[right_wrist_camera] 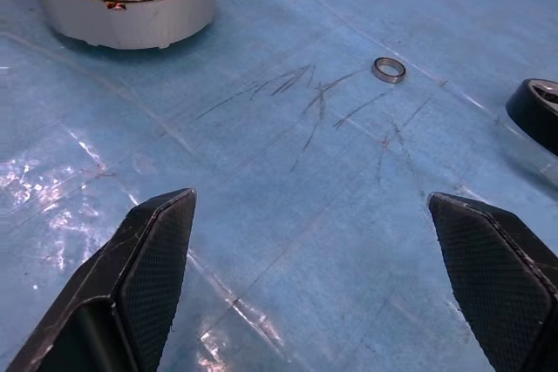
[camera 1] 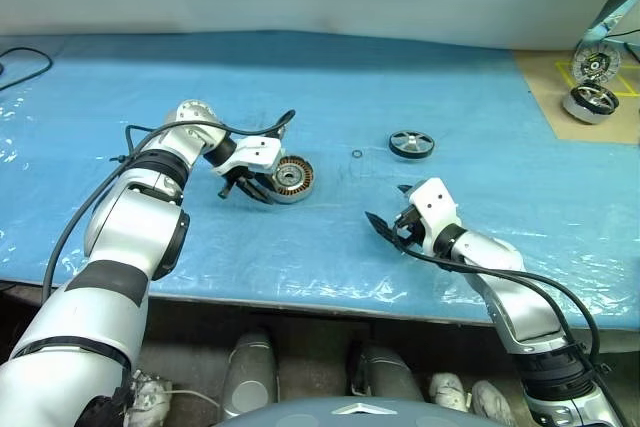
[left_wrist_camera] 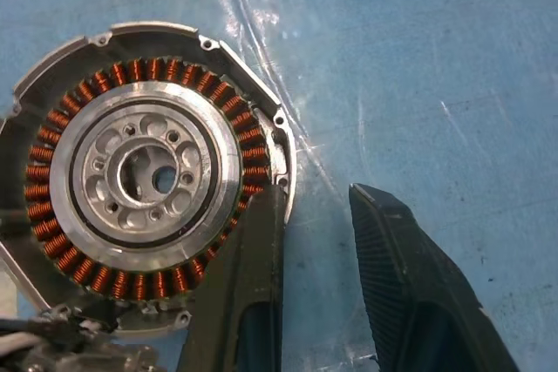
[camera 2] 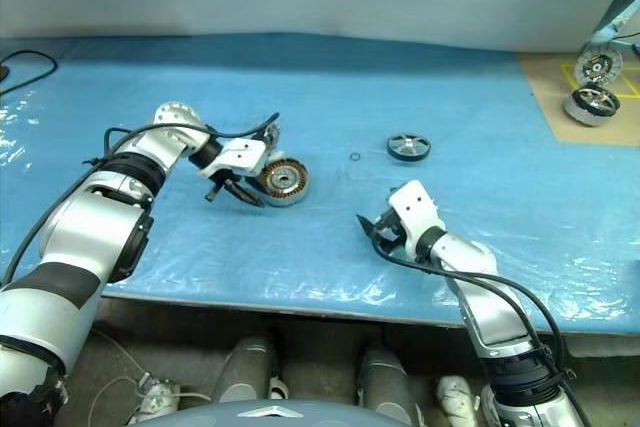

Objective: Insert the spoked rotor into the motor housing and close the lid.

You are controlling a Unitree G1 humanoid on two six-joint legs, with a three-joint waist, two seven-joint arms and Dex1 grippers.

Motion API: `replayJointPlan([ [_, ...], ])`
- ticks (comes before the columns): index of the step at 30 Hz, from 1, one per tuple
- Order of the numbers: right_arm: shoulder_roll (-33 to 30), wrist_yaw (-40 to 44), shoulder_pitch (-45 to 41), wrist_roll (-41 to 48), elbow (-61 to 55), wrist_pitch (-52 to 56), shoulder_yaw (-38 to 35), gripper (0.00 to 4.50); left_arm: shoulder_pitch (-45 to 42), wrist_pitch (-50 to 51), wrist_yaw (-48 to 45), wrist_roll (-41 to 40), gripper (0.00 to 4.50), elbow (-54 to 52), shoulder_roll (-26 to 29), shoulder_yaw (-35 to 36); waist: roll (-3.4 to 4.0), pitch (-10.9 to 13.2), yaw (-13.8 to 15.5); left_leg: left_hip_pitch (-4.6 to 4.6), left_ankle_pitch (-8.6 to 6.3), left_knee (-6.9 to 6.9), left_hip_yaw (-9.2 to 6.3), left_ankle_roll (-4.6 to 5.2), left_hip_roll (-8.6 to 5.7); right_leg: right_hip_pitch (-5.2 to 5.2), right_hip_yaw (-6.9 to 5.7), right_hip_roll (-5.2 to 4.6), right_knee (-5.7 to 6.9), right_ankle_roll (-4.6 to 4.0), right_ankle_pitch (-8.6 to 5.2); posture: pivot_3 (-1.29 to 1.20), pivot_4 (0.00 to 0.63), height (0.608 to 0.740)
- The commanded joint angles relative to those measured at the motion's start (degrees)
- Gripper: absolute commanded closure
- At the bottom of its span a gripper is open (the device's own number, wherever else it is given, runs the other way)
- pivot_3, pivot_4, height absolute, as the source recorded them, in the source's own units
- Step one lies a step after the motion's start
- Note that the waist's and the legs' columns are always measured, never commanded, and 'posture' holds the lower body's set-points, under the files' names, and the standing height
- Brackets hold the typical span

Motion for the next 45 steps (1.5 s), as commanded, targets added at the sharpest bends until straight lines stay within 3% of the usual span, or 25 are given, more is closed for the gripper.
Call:
replayJointPlan([
  [1,-0.37,2.42,-1.89,3.25,-4.19,1.3,-1.4,0.0,-0.99,-0.37,-0.56,-6.44,3.3,-2.76,-0.75,1.88,0.0,0.02,0.08,-0.01,0.0,0.0,0.0,0.0,0.0,0.0,-0.01,0.0,0.0,0.0,0.0,0.0,0.15,0.74],
  [8,-2.3,5.09,-5.71,4.3,-3.57,2.25,-1.45,0.0,1.56,1.2,-0.56,-14.48,3.3,-6.33,0.14,0.06,0.0,0.03,0.11,0.02,0.0,0.04,0.02,0.0,0.01,0.0,0.0,0.0,0.06,0.0,0.0,0.0,0.15,0.74],
  [12,-3.61,8.49,-9.63,5.22,-3.37,2.19,-0.08,0.0,3.16,9.29,-0.56,-24.44,2.37,-12.61,2.85,-0.09,0.01,0.05,-0.05,-0.01,0.01,0.04,0.03,-0.01,0.01,-0.03,0.0,0.01,0.08,0.0,0.0,0.0,0.15,0.74],
  [13,-4.2,10.02,-11.24,5.25,-3.24,1.95,0.72,0.0,4.07,13.61,-0.56,-27.6,2.03,-15.88,4.29,-0.28,0.02,0.05,-0.03,-0.03,0.01,0.04,0.03,-0.01,0.01,-0.07,0.0,0.01,0.1,0.0,0.0,0.0,0.15,0.74],
  [16,-6.47,15.88,-19.57,1.27,0.85,-2.1,6.74,0.0,12.2,26.72,-0.56,-39.48,2.03,-33.74,13.16,-2.36,0.08,0.09,-0.74,-0.03,0.01,0.07,0.09,-0.02,0.02,-0.2,0.11,0.02,0.21,-0.01,0.01,0.0,0.15,0.74],
  [18,-6.21,19.95,-26.35,-1.52,6.0,-5.63,11.58,0.0,19.35,34.71,-0.56,-44.75,2.03,-44.8,18.03,0.48,0.2,0.08,-1.89,-0.01,0.0,0.03,0.13,-0.06,0.07,-0.24,0.11,0.07,0.26,-0.08,-0.04,0.0,0.15,0.74],
  [22,-3.39,26.87,-36.31,-5.04,16.63,-13.16,18.36,0.0,32.79,47.4,4.36,-51.31,2.03,-60.73,22.27,9.42,0.26,0.13,-1.8,-0.16,-0.01,0.05,0.23,-0.1,0.16,-0.42,0.03,0.11,0.53,-0.34,-0.21,0.0,0.15,0.74],
  [26,-0.32,31.9,-42.52,-8.59,27.59,-22.38,22.39,0.0,45.7,53.72,11.65,-54.15,2.03,-73.64,24.04,16.64,0.22,0.15,-1.85,-0.95,0.0,0.6,0.44,-0.09,0.25,-0.94,-0.11,0.13,0.81,-0.37,-0.24,0.0,0.15,0.74],
  [30,2.34,34.9,-49.12,-15.45,42.27,-37.0,27.79,0.0,59.65,57.85,20.55,-56.76,2.03,-82.99,22.8,24.98,0.19,0.17,-2.39,-1.09,-0.03,1.02,0.43,-0.07,0.29,-0.99,-0.13,0.11,1.0,-0.46,-0.28,0.0,0.15,0.74],
  [34,5.97,34.54,-55.35,-21.52,55.85,-49.58,30.91,0.0,70.4,56.19,26.55,-55.14,2.03,-88.12,19.88,28.88,0.21,0.19,-3.2,-1.03,-0.02,1.25,0.43,-0.05,0.39,-0.92,-0.09,0.13,1.12,-0.63,-0.38,0.0,0.15,0.74],
  [39,11.6,31.04,-61.8,-26.72,69.66,-58.74,31.92,0.0,73.86,56.21,35.21,-56.77,2.03,-92.5,12.07,30.7,0.2,0.19,-3.41,-1.05,0.0,1.58,0.46,0.05,0.44,-0.78,-0.06,0.11,1.24,-0.68,-0.35,0.0,0.15,0.74],
  [45,16.25,29.57,-66.4,-29.37,80.85,-62.37,30.55,0.0,75.11,55.0,37.92,-55.36,2.03,-93.45,9.15,30.33,0.21,0.19,-3.46,-1.04,-0.13,1.69,0.47,0.28,0.54,-0.88,-0.03,0.13,1.48,-0.75,-0.35,0.0,0.15,0.74],
])
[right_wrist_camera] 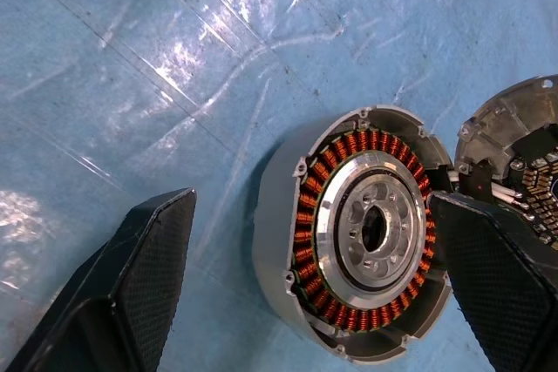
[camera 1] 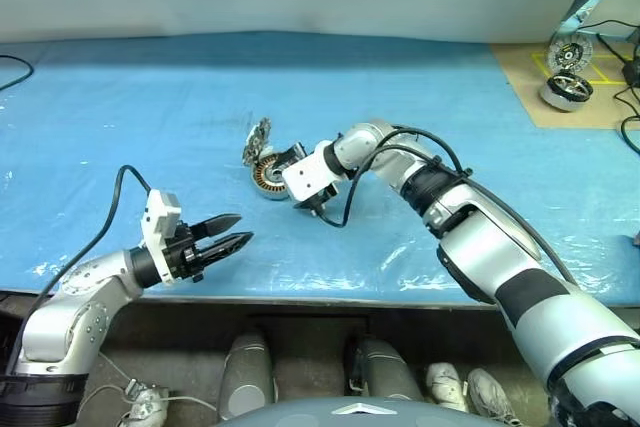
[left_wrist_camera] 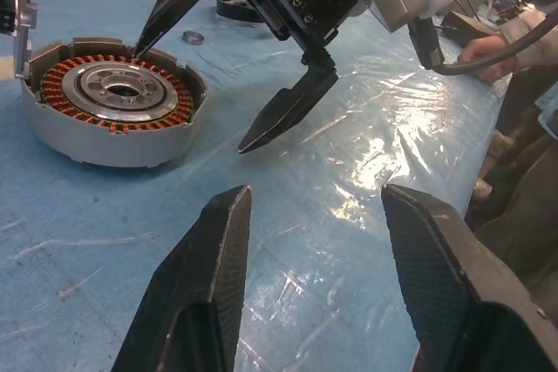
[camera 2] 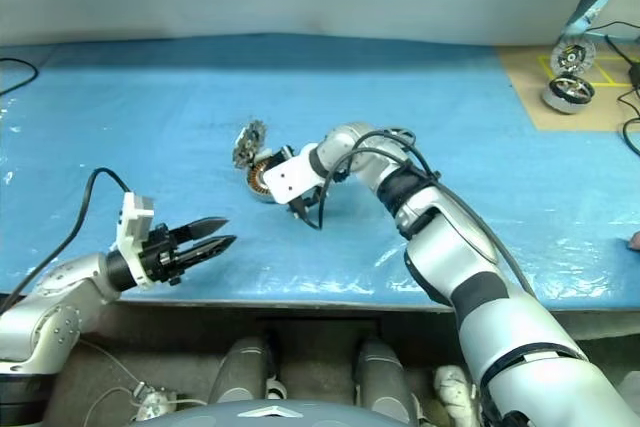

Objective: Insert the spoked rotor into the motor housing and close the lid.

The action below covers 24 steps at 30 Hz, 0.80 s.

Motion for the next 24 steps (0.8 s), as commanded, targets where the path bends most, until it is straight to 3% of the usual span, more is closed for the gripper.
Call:
replayJointPlan([
  [1,1.91,-1.11,-3.02,-0.79,4.64,-1.36,-1.62,0.0,0.09,-1.18,1.1,-0.23,2.03,-2.15,-0.62,1.0,0.0,0.0,0.0,0.0,0.0,0.01,0.0,0.0,0.0,-0.01,0.0,0.0,0.04,0.0,0.0,0.0,0.15,0.74],
  [11,7.14,-5.51,-5.37,-3.33,13.68,2.14,-3.81,0.0,0.79,-1.64,2.39,0.4,2.03,-3.64,-0.98,0.38,0.04,0.02,0.0,0.03,-0.01,0.18,0.12,0.01,0.13,-0.16,0.05,0.01,0.41,-0.08,-0.05,0.0,0.15,0.74],
  [16,8.01,-3.92,-5.1,-4.56,14.82,3.01,-3.89,0.0,1.47,-2.05,1.99,0.37,2.03,-3.97,-0.67,0.51,0.04,0.02,0.05,0.02,-0.01,0.19,0.17,0.01,0.17,-0.17,0.06,0.03,0.42,-0.1,-0.06,0.0,0.15,0.74],
  [19,8.29,-2.81,-4.79,-4.78,15.17,4.35,-4.2,0.63,-0.23,-2.74,2.53,2.05,2.0,-2.63,-1.63,-1.76,0.06,0.02,0.1,0.03,-0.01,0.19,0.19,0.01,0.17,-0.17,0.07,0.03,0.43,-0.1,-0.06,0.0,0.15,0.74],
  [24,7.35,-1.08,-4.55,-4.86,15.45,6.83,-5.63,2.38,-1.61,-3.06,2.5,2.72,2.0,-1.99,-2.28,-2.91,0.08,0.01,0.07,0.16,-0.01,0.21,0.3,0.01,0.21,-0.13,0.14,0.03,0.48,-0.1,-0.06,0.0,0.15,0.74],
])
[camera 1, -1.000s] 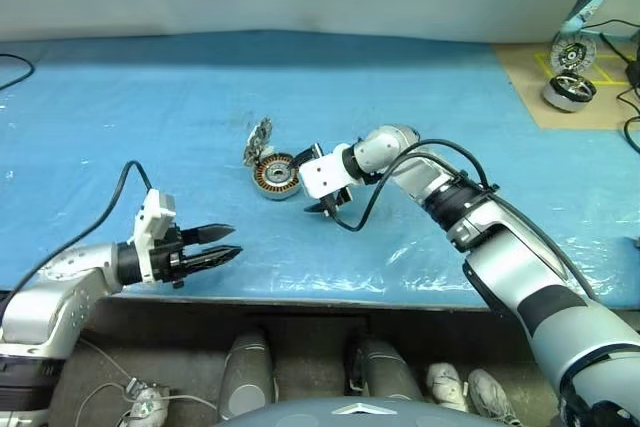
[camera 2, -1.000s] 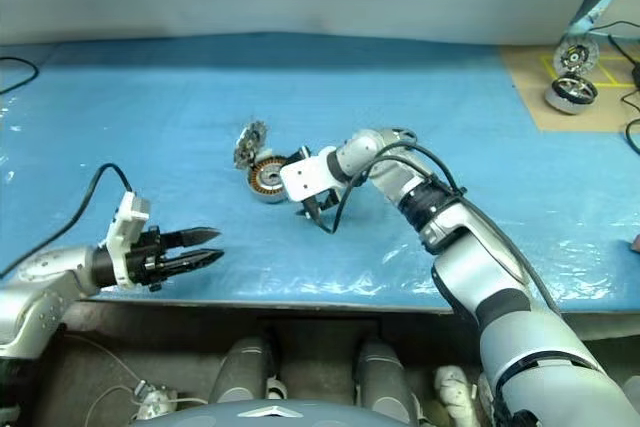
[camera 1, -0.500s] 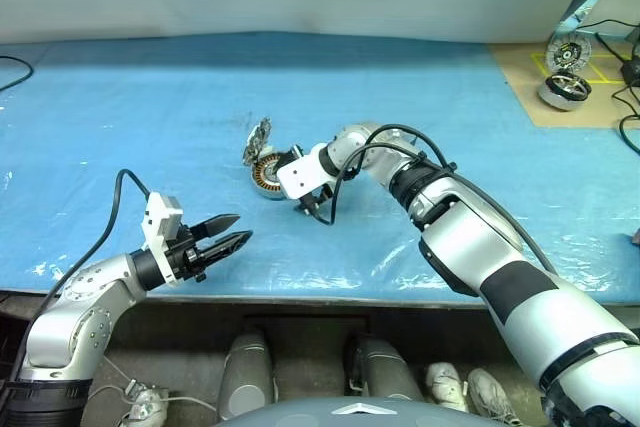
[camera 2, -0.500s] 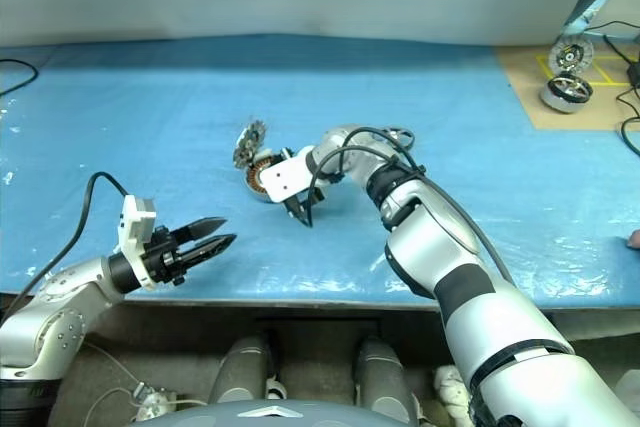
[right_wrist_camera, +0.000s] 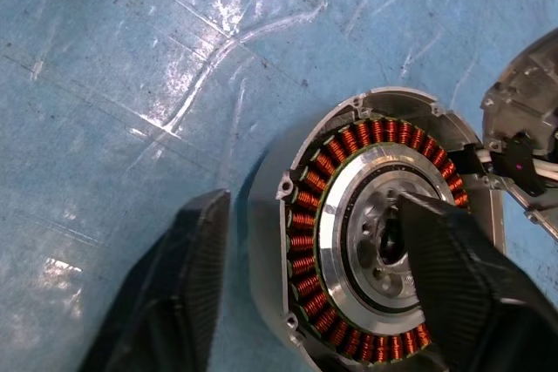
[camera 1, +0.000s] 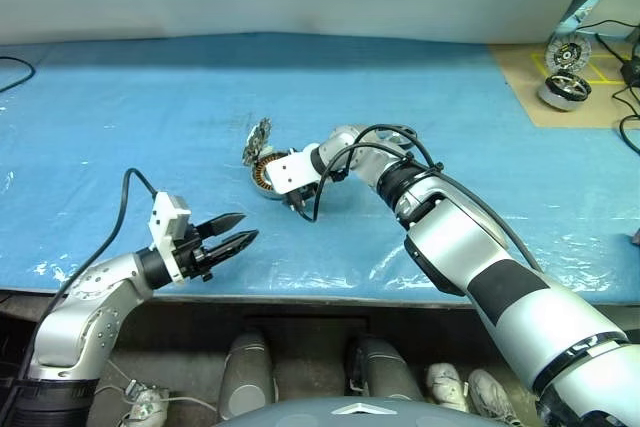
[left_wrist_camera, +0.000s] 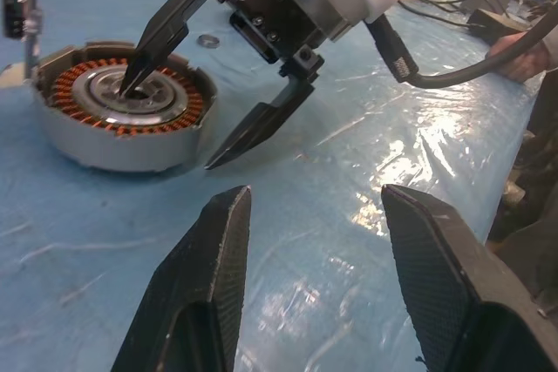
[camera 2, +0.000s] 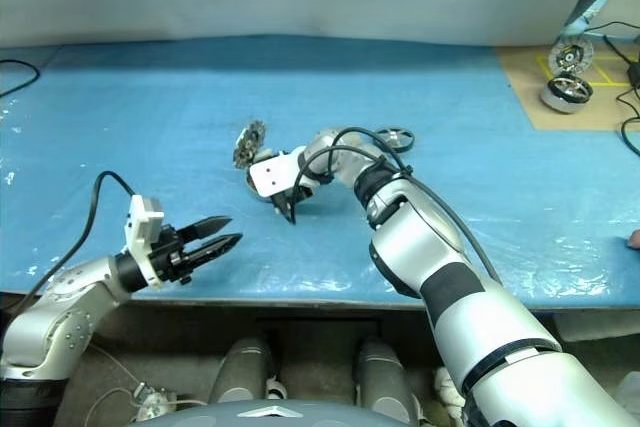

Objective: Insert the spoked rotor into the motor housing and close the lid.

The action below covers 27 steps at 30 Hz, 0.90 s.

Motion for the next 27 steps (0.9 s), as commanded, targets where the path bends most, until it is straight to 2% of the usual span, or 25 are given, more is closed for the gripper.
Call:
replayJointPlan([
  [1,-0.74,2.2,-0.27,-0.24,0.48,2.67,-0.95,2.7,-0.48,-1.19,-0.43,0.15,2.0,-0.77,0.17,0.2,0.01,-0.01,-0.01,0.05,0.0,0.0,0.02,0.0,0.02,0.02,0.01,0.01,0.02,0.0,0.0,0.0,0.15,0.74],
  [6,-1.34,4.81,-0.11,1.38,-0.73,4.06,-3.52,2.7,-1.08,-1.36,-1.26,0.48,2.0,-0.07,0.76,0.1,0.03,0.0,0.01,0.15,0.0,0.0,0.14,0.0,0.05,0.05,0.07,0.02,0.05,0.0,0.0,0.0,0.15,0.74],
  [12,0.81,12.13,-1.46,9.32,-2.95,8.5,-11.24,2.7,-1.68,-0.62,-2.42,-0.46,2.0,-0.02,1.27,0.62,0.03,0.0,0.01,-0.07,0.0,0.0,0.17,0.01,0.07,-0.12,0.07,0.02,0.02,-0.01,-0.01,0.0,0.15,0.74],
  [17,1.19,12.44,-1.84,10.34,-3.6,9.06,-13.16,2.7,-1.61,-1.06,-2.74,0.04,2.0,0.73,1.35,0.74,0.03,0.0,0.03,-0.1,0.0,0.0,0.17,0.02,0.09,-0.14,0.05,0.03,0.02,-0.03,-0.02,0.0,0.15,0.74],
  [27,1.45,1.67,-1.06,4.43,-1.22,7.33,-9.91,2.7,-1.87,-0.35,-2.94,-0.46,2.0,0.64,2.08,0.92,0.03,0.01,0.03,-0.1,0.0,0.0,0.17,0.0,0.09,-0.15,0.04,0.04,0.02,-0.05,-0.03,0.0,0.15,0.74],
])
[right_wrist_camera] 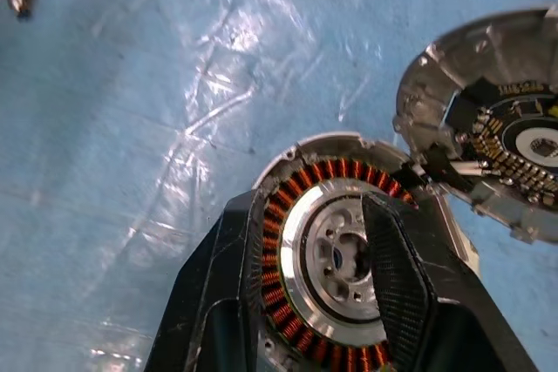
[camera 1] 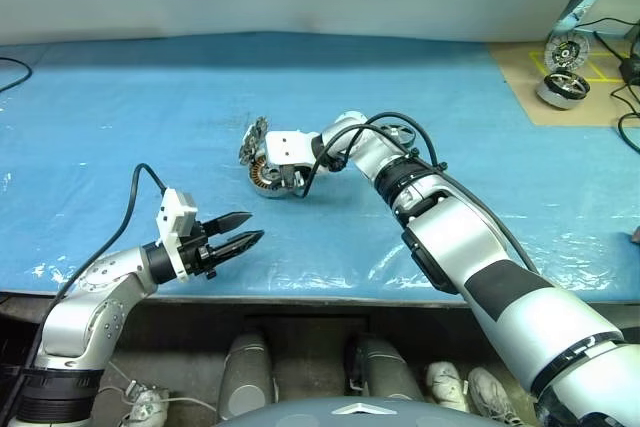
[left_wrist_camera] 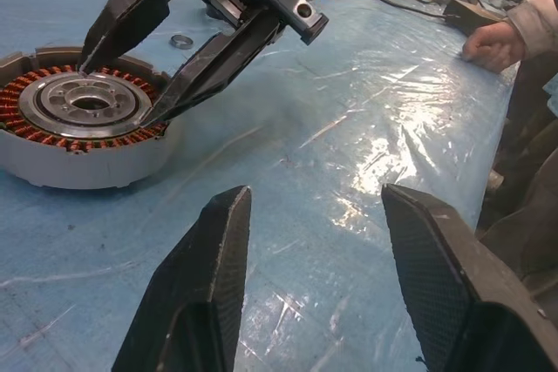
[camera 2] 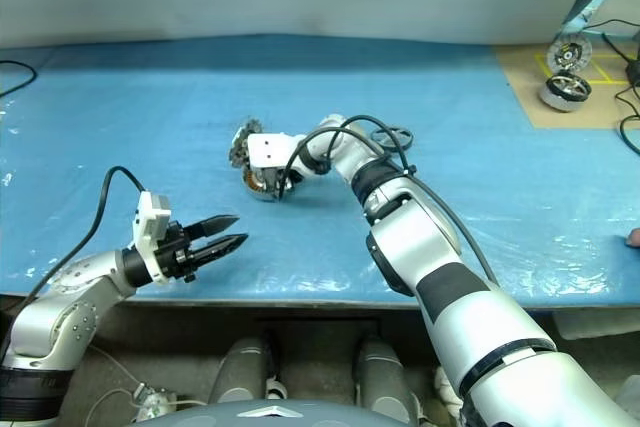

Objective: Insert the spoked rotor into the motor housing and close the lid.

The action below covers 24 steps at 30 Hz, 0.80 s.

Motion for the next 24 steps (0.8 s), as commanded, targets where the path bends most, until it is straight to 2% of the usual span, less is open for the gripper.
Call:
replayJointPlan([
  [1,0.06,-1.97,-0.95,-0.73,0.0,-0.74,0.25,2.52,-0.4,-0.53,-0.63,-0.55,2.0,-0.79,0.69,1.15,0.0,0.0,-0.01,0.0,0.0,0.0,0.0,0.0,0.0,0.0,0.0,0.0,0.0,0.0,0.0,0.0,0.15,0.74],
  [3,-0.05,-1.67,-0.88,-1.15,0.1,-1.11,0.57,2.17,-0.43,-0.58,-0.61,-0.49,2.0,-0.72,0.75,1.08,0.0,0.0,0.0,0.0,0.0,0.0,0.0,0.0,0.0,0.0,0.0,0.0,0.0,0.0,0.0,0.0,0.15,0.74],
  [18,0.35,7.61,-3.24,3.96,-0.88,2.34,-4.36,2.17,0.03,-0.1,-0.2,-0.47,2.0,-1.31,0.64,0.67,0.0,0.0,0.0,0.0,0.0,0.0,0.01,0.0,0.01,0.0,0.0,0.0,0.01,0.0,0.0,0.0,0.15,0.74],
  [24,0.16,2.92,-1.69,-0.08,-0.04,0.04,-1.12,2.17,0.24,0.18,-0.14,-0.7,2.0,-1.8,0.65,0.61,0.01,0.01,-0.01,-0.01,0.0,0.0,0.01,0.0,0.02,-0.01,0.0,0.01,0.01,-0.01,-0.01,0.0,0.15,0.74],
])
